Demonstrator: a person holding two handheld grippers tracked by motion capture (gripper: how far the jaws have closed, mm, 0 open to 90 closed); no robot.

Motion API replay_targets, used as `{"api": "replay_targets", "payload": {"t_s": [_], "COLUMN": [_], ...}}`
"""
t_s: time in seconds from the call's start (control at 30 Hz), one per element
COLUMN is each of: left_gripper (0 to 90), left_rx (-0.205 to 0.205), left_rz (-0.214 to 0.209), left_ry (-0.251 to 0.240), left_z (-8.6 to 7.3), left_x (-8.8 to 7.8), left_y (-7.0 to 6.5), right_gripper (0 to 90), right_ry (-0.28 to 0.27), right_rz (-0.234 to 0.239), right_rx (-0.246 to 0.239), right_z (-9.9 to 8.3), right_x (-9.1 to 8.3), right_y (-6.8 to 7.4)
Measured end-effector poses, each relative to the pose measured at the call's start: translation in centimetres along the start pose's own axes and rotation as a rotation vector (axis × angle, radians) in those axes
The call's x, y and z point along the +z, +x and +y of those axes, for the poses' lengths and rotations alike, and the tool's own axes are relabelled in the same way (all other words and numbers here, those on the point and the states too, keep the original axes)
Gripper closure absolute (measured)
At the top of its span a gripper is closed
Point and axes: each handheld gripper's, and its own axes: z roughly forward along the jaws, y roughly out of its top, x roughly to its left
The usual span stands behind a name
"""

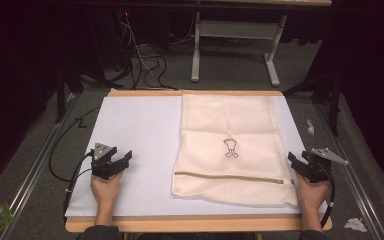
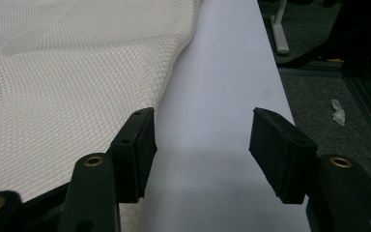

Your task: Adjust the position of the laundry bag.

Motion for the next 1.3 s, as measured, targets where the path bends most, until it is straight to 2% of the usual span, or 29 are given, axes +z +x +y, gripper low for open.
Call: {"api": "replay_targets", "payload": {"t_s": [0.2,0.3,0.33,0.37,0.43,0.53,0.63,0.73,0.87,0.9,0.93,0.97,1.0,1.13,1.3], "left_gripper": [35.4,35.2,33.8,32.5,31.7,33.3,34.0,34.4,35.2,35.8,35.8,37.3,37.9,38.3,38.5], "left_rx": [0.000,-0.006,-0.022,-0.048,-0.051,-0.055,-0.060,-0.039,-0.046,-0.045,-0.042,-0.035,-0.025,-0.007,0.014], "left_rz": [-0.003,0.012,0.015,0.006,0.003,-0.001,-0.009,0.001,-0.007,-0.008,-0.008,-0.009,-0.019,-0.026,-0.052], "left_ry": [0.002,0.007,0.023,0.046,0.047,0.051,0.059,0.029,0.037,0.035,0.034,0.032,0.041,0.062,0.054], "left_z": [0.0,0.0,0.1,0.2,0.2,0.3,0.3,0.2,0.3,0.3,0.3,0.3,0.4,0.5,1.0], "left_x": [0.0,0.1,0.2,0.4,0.4,0.5,0.5,0.3,0.3,0.3,0.3,0.3,0.4,0.4,0.3], "left_y": [0.0,0.0,0.2,0.4,0.5,0.5,0.6,0.4,0.5,0.5,0.4,0.4,0.3,0.1,-0.6], "right_gripper": [43.0,44.4,47.4,47.9,49.2,50.7,52.8,53.0,50.9,50.8,50.8,50.7,50.6,50.0,49.1], "right_ry": [0.009,0.001,-0.047,-0.059,-0.066,-0.055,-0.013,0.003,0.015,-0.016,-0.016,-0.050,-0.047,0.006,0.007], "right_rz": [0.001,-0.001,-0.009,-0.008,-0.002,0.008,0.028,0.037,0.037,0.031,0.031,0.057,0.074,0.113,0.130], "right_rx": [-0.007,-0.018,-0.027,-0.022,0.003,0.026,0.025,0.040,0.052,0.065,0.065,0.095,0.106,0.072,0.039], "right_z": [0.0,0.0,-0.2,-0.2,-0.2,-0.2,0.0,0.1,0.2,0.1,0.1,0.0,0.0,0.2,0.2], "right_x": [0.0,0.0,-0.4,-0.5,-0.6,-0.5,-0.1,0.0,0.1,-0.1,-0.1,-0.3,-0.3,0.1,0.1], "right_y": [0.1,0.2,0.2,0.2,-0.1,-0.3,-0.4,-0.5,-0.6,-0.8,-0.8,-1.1,-1.2,-0.9,-0.3]}}
